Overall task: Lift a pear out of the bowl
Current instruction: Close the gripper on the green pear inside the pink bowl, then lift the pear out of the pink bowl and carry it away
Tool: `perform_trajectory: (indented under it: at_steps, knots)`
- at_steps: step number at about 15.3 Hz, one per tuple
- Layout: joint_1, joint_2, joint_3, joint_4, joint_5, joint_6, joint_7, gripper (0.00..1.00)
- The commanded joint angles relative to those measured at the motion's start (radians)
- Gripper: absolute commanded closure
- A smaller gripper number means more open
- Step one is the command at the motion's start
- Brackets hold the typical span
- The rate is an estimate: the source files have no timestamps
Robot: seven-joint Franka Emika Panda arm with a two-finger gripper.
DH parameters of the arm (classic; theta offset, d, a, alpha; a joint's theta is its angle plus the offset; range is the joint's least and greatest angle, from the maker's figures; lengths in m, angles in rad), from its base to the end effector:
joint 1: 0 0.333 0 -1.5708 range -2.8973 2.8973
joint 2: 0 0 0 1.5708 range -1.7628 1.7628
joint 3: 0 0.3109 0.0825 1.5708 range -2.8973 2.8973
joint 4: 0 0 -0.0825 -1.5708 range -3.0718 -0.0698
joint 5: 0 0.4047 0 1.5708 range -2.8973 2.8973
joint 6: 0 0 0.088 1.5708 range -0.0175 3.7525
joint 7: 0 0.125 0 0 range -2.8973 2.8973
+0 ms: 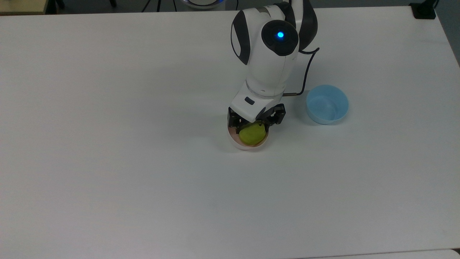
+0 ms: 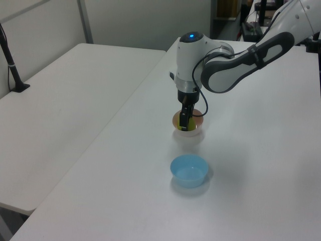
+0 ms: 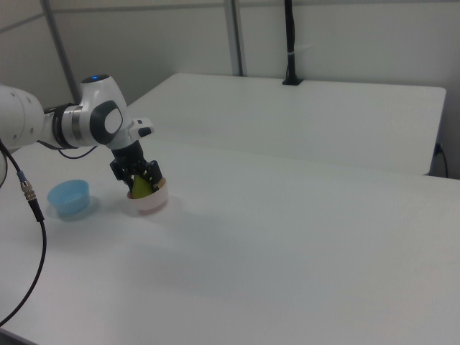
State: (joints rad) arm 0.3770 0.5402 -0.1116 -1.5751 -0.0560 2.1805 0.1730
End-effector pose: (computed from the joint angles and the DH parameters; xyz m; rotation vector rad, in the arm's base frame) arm 0.6889 0.1940 0.3014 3.0446 0.2145 0.1357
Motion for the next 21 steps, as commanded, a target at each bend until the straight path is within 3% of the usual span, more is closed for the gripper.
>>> perform_trajectory:
  at_steps: [1,8,11,16,19,21]
  knots:
    - [0.007,0.006,-0.014,0.006,-0.004,0.019,0.034,0.73]
    - [-0.004,-0.069,-0.029,0.047,0.018,-0.002,0.039,0.74]
    - [-0.053,-0.144,-0.028,0.038,0.019,-0.16,-0.033,0.74]
    - [-0.2,-0.292,-0.019,-0.051,0.045,-0.313,-0.254,0.74]
    - [-0.333,-0.315,0.05,-0.088,0.045,-0.381,-0.38,0.74]
    - [-0.389,-0.31,0.067,-0.091,0.044,-0.407,-0.421,0.74]
